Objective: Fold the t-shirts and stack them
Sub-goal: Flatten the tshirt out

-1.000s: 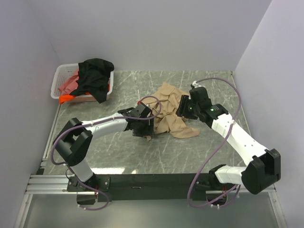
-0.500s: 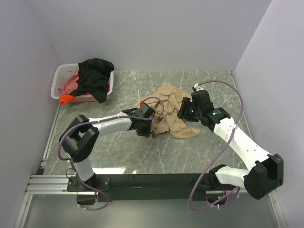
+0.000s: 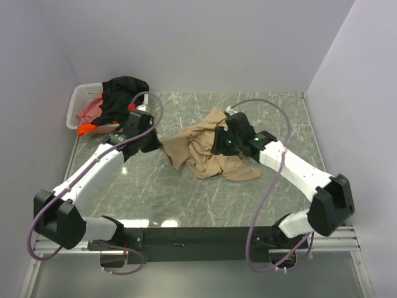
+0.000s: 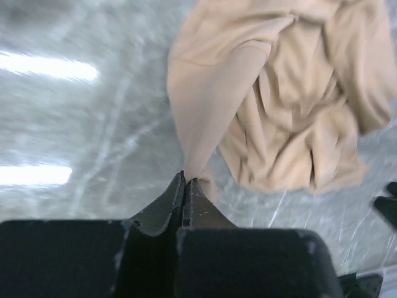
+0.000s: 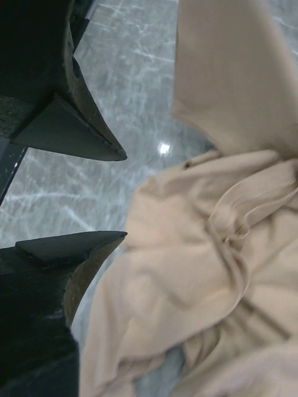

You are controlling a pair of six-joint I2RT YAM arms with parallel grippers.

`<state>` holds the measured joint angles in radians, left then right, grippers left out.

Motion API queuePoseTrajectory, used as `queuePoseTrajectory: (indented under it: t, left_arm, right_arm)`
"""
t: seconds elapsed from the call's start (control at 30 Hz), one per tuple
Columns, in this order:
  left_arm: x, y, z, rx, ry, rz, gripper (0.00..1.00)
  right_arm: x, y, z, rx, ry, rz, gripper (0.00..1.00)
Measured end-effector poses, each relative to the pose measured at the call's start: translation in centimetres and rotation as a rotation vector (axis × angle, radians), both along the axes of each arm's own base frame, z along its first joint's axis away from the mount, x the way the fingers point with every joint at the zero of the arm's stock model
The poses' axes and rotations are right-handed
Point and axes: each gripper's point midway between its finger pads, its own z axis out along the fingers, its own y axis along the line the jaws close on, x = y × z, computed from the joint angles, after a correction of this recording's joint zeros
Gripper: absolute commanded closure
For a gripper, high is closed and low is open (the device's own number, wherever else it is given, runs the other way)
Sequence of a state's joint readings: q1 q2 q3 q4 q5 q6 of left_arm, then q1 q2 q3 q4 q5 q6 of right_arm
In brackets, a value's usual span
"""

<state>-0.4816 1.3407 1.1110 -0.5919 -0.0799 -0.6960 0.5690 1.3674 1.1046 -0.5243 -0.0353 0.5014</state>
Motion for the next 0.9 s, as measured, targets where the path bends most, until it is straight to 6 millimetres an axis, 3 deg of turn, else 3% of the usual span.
queuePoseTrajectory:
  t: [0.1, 0.37, 0.73, 0.9]
  left_arm:
    - [0.8, 2.6, 1.3, 0.004, -0.035, 0.051, 1.00]
    - [1.6, 6.6, 0.0, 0.037, 0.016, 0.121, 1.00]
    - [1.6, 7.0, -0.4, 0.027, 0.035, 0.106, 1.00]
    - [1.4, 7.1, -0.7, 0.023, 0.047, 0.102, 1.00]
  right_arm:
    - [0.9, 2.9, -0.2, -0.006, 0.007, 0.058, 0.45]
    - [4.2, 9.0, -2.5, -0.052, 0.024, 0.178, 0.46]
    - [6.7, 12.9, -5.1, -0.081, 0.029, 0.278, 0.43]
    - [8.2, 13.2, -6.9, -0.137, 0.021, 0.279, 0.43]
